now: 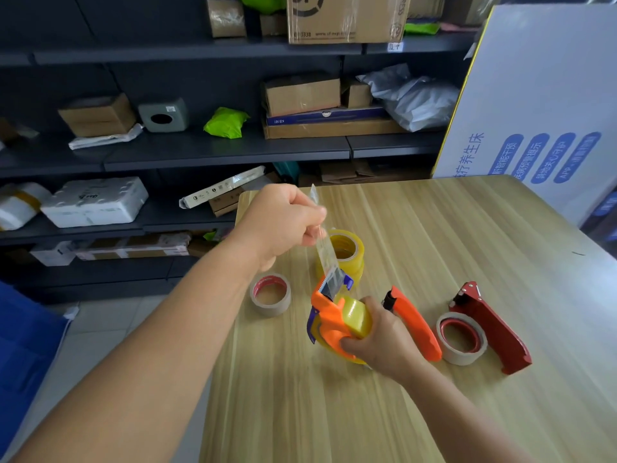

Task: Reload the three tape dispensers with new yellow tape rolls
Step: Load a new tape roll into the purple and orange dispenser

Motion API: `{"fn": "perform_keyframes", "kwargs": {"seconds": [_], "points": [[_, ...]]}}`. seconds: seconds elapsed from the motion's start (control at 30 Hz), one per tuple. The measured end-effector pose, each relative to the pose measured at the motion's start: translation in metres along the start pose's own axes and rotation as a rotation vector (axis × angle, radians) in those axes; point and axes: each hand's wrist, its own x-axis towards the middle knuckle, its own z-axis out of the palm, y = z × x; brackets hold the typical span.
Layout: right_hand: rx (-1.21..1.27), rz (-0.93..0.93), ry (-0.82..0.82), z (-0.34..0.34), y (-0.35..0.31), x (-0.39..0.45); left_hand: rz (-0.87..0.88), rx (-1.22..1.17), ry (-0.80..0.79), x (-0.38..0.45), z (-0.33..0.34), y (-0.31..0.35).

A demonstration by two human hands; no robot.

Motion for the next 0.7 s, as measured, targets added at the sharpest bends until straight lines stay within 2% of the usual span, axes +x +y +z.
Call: {"fn": "perform_keyframes", "kwargs": {"seconds": [0.33,0.53,0.7], "points": [[0.11,-0.001,0.034,-0.012,-0.001,0.003,-0.06,-0.101,0.155,0.01,-0.01,-0.016],[0.142,-0.029,0.055,-0.018,-0.002,0.0,-0.233,-0.147,0.197,0.017,-0.022,-0.053],[0.25,-0.062,0.071,-0.023,-0.007,0.002,-0.441,-0.312,0.216,0.015,-0.019,-0.09]]}}
